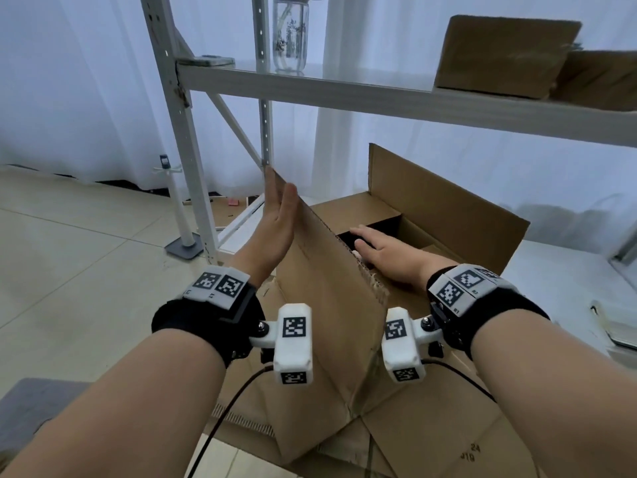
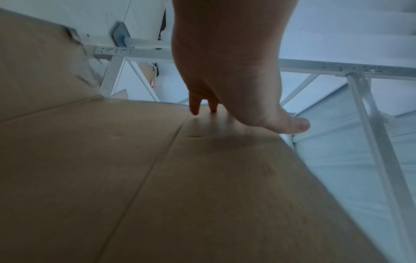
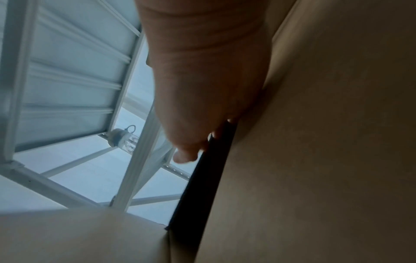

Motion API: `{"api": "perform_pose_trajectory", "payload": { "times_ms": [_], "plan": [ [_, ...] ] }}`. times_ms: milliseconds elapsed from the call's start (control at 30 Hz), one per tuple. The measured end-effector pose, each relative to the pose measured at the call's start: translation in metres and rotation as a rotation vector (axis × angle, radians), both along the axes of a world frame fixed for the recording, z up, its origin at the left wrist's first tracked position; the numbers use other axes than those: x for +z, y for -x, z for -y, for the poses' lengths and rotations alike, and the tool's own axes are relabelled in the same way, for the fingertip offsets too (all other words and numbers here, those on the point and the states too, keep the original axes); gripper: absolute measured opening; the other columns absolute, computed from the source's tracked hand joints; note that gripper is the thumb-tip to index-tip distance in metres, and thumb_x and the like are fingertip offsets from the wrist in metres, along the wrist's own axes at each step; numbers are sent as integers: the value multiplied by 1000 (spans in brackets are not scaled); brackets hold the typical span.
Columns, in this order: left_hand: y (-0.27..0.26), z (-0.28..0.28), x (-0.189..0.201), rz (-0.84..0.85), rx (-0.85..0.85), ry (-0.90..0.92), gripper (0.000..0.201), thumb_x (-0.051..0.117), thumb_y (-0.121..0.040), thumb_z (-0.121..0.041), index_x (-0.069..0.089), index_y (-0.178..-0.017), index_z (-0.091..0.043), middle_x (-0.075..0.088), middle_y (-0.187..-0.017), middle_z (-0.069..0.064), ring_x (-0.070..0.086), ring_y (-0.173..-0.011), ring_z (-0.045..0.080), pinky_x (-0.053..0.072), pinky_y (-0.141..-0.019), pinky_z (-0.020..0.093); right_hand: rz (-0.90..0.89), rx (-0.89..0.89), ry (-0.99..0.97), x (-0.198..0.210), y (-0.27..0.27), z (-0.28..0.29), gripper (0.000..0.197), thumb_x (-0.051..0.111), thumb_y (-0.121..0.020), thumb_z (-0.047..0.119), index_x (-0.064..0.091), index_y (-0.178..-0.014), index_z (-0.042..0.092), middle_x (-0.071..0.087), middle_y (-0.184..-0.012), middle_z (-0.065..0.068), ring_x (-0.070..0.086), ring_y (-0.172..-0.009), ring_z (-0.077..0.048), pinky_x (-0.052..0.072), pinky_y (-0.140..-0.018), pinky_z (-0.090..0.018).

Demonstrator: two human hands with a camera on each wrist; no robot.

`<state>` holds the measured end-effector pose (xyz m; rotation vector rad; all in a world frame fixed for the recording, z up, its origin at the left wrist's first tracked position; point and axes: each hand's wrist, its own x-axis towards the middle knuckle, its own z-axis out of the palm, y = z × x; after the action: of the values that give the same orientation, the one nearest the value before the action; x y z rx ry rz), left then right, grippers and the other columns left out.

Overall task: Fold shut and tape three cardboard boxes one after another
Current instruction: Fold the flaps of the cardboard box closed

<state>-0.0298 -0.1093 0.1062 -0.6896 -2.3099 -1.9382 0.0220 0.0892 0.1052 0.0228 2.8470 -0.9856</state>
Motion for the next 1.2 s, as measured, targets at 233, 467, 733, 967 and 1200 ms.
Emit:
{"api": "perform_pose_trajectory", "payload": {
  "times_ms": [233, 467, 733, 967, 1200],
  "plan": [
    [-5, -33, -23, 58, -28, 637, 77, 34, -91, -66, -1, -152, -35, -7, -161, 5, -6, -147, 27, 2, -119, 45, -235, -412, 842, 28, -56, -17, 52, 25, -102, 48, 59, -123, 15, 68, -104, -4, 63, -91, -15, 49, -80, -28],
    [-20, -49, -25, 110, 29, 753, 71, 41, -91, -62, 17, -151, -33, -7, -160, 10, 17, -144, 35, 18, -116, 43, -331, -400, 496, 5, -93, -32, 38, 56, -93, 45, 53, -124, 23, 67, -110, -1, 63, -101, -11, 47, -84, -23],
    [-42, -59, -22, 85, 8, 822, 63, 51, -90, -55, 34, -146, -31, -1, -159, 14, 23, -142, 31, 26, -112, 39, -666, -398, -370, -23, -92, -33, 44, 69, -87, 29, 56, -126, 14, 51, -131, -10, 44, -124, -26, 37, -106, -35],
    [-45, -54, -32, 67, 19, 692, 59, 51, -91, -53, 37, -144, -32, 1, -160, 11, 10, -147, 27, 8, -118, 50, -596, -639, -489, -20, -106, -54, 91, 65, -87, 17, 3, -153, 28, -18, -157, -21, -11, -146, -37, -4, -116, -53],
    [-44, -55, -35, 84, 10, 643, 57, 53, -91, -52, 39, -143, -32, 3, -160, 8, 10, -147, 27, 8, -119, 49, -618, -578, 48, -26, -118, -61, 96, 62, -91, 12, -9, -151, 34, 46, -138, -9, 46, -127, -23, 42, -103, -38]
  ]
}}
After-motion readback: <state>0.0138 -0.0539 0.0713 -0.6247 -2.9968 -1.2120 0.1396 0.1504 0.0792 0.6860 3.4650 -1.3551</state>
